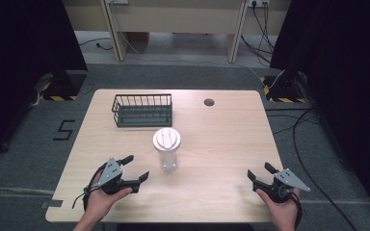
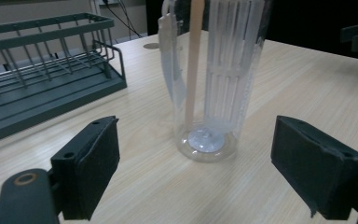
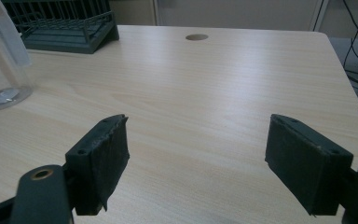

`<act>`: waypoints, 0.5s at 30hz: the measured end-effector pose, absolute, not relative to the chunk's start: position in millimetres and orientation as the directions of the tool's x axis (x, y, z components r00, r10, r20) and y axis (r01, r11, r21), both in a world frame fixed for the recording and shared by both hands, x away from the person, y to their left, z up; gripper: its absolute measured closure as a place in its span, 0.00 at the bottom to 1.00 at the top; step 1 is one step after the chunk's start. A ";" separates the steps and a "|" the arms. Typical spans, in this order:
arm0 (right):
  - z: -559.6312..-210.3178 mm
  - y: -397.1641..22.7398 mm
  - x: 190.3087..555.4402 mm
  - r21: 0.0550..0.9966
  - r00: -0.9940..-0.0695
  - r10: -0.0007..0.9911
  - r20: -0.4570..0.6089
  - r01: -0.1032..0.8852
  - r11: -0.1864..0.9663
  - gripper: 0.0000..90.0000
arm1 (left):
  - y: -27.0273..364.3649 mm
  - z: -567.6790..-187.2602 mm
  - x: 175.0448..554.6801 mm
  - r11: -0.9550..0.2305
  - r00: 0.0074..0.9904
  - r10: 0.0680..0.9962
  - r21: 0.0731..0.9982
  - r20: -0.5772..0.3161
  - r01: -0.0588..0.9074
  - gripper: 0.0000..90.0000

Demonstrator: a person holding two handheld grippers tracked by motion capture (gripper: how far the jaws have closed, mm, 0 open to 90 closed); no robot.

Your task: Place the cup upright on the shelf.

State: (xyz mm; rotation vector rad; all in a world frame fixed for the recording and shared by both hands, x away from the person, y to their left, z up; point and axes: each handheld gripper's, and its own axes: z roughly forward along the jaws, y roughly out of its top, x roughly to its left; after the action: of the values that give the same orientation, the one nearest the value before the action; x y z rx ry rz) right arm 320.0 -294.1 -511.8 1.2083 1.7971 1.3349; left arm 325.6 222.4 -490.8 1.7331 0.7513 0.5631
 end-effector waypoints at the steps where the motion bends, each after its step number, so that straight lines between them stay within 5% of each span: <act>1: -511.9 -294.2 320.0 0.945 -0.415 0.908 0.058 0.317 0.084 0.24 | 218.3 -491.4 327.3 -0.192 0.691 0.723 0.960 -0.003 0.205 0.17; 15: -511.9 -295.1 320.4 0.945 -0.415 0.908 0.059 0.316 0.083 0.25 | 192.4 -493.7 351.9 -0.209 0.709 0.705 0.958 0.008 0.197 0.16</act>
State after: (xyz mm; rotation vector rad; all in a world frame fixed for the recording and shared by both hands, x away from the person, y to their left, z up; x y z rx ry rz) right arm 320.4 -295.1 -511.9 1.2072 1.7955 1.3382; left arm 351.9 192.4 -493.7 1.7573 0.7186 0.5452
